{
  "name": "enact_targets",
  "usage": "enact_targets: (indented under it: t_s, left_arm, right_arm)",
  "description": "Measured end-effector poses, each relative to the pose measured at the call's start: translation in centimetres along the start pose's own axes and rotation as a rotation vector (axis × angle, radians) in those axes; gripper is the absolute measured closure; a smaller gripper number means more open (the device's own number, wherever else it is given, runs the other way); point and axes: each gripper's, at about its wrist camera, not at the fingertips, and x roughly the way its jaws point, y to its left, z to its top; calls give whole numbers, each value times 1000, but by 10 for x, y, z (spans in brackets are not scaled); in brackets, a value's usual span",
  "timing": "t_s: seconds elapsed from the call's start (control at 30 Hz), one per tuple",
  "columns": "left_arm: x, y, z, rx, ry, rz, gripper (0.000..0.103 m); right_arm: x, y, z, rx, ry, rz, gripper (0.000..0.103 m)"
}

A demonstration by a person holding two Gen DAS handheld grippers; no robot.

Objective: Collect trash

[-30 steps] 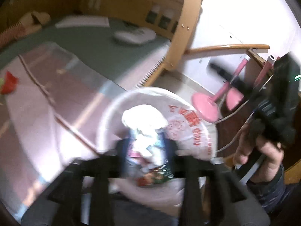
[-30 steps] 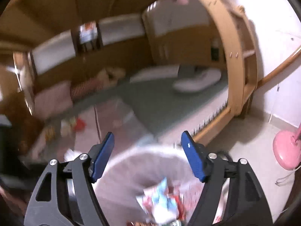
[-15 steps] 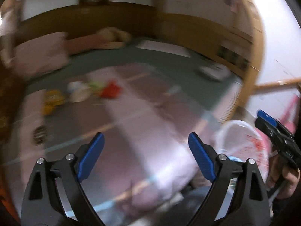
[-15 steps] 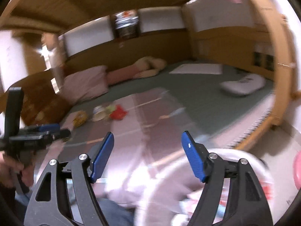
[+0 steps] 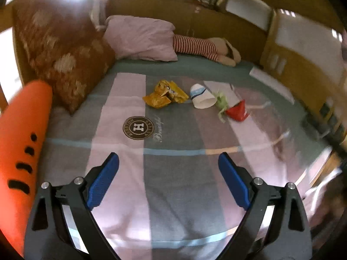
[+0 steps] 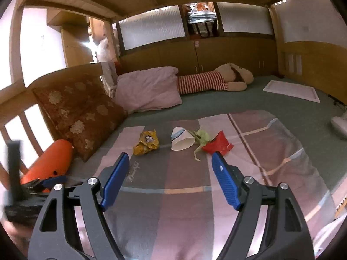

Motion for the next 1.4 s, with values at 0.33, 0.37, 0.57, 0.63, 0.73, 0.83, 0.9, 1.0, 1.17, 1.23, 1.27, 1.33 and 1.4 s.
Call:
enact_targets:
  t_s: [0.33,0.37,0.57,0.63,0.73,0.83,0.9,1.0,1.17,1.23,1.27,1.33,1.4]
  left_arm:
    - [2,-4,-4,-21,12,0,11]
    - [2,-5,-5,-16,12,1,11]
    - [4,-5,-7,-10,20,12,11]
    - [5,-5,-7,-14,24,10,11]
    - [9,-6,-2,-1,25,12,11]
    - [23,-8,14,16,27,13,11]
    - [37,-12,27,50,14,25,11]
    - [72,-15,43,91,17,48,11]
    - [138,-3,60,88,43,87,11]
    - [164,3,67,79,58,88,11]
    - [173,4,71,79,60,93,11]
    - [194,3,80,93,54,96,12]
    - [213,-1,87,133,46,98,12]
  right_arm:
    - [7,-8,-10,20,81,0,26]
    - [8,-8,-10,22,80,-1,26]
    - [13,-6,-10,14,82,-1,26]
    - [12,-7,-10,16,79,-2,26]
    - [18,-13,-8,33,72,-20,26]
    - [38,-29,2,92,74,-58,26]
    - [57,-41,10,124,76,-91,26]
    - [96,-57,19,161,96,-149,26]
    - [159,-85,16,224,152,-211,26]
    - [185,-94,12,240,171,-232,26]
    - [199,-100,10,252,189,-235,26]
    - [218,-108,12,267,192,-237,26]
    - [233,-114,14,276,192,-252,26]
